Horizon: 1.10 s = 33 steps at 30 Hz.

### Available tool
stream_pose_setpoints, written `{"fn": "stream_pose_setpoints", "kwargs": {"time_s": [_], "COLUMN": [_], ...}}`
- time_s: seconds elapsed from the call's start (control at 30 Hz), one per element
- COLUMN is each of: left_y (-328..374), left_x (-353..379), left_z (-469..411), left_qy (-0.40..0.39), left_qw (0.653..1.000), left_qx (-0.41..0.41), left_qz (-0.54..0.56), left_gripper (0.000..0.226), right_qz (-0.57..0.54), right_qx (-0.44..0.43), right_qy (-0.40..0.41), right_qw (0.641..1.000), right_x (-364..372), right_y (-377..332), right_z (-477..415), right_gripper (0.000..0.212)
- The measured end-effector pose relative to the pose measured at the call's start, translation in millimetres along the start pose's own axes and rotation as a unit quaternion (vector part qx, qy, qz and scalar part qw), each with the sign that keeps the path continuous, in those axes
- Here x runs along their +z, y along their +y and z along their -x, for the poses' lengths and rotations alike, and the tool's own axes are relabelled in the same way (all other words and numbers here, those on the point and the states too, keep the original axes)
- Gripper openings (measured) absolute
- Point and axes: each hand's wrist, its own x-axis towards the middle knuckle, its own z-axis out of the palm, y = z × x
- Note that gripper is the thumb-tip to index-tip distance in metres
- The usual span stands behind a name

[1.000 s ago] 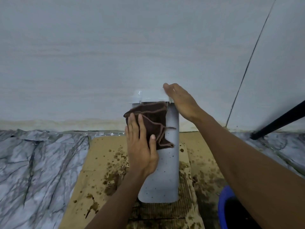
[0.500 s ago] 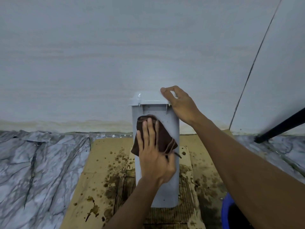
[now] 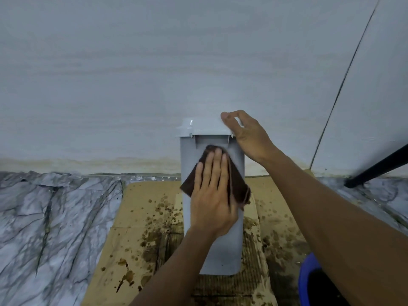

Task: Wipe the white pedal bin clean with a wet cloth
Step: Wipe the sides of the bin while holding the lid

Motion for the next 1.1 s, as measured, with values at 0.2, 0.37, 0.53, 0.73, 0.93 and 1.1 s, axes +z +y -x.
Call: {"fn": "stream_pose_setpoints", "kwargs": {"time_s": [0.2,0.37,0.53,0.73,0.93,1.1], "left_y": [-12,16,16,-13,-4,-11], "left_x": [-5,-8,-4,2,-4,1], "left_z": [18,-34,-26,28,-13,-9], "left_qy": [0.025,0.047,0.067,-0.031,0.024,-0.016], "left_qw": [0.995,0.981,0.978,0.996,0.996,0.998], "left_qx": [-0.094,-0.183,-0.19,0.073,-0.083,0.036], "left_qz": [0.006,0.033,0.058,-0.039,-0.021,-0.043], "left_gripper": [0.09,0.085,0.084,0.066,0.072,0.07], "right_qz": [0.002,-0.011,-0.023,-0.014,-0.01,-0.008], "right_qx": [-0.011,-0.015,-0.015,-0.008,-0.009,-0.007], "right_qy": [0.003,0.015,0.015,0.008,0.015,0.012], "right_qw": [1.0,1.0,1.0,1.0,1.0,1.0], "right_x": [10,11,14,8,17,5], "right_y": [-1,-5,-4,1,-5,0], "right_z": [2,4,3,5,5,5], "right_gripper": [0.042,0.036,0.037,0.036,0.038,0.042]}}
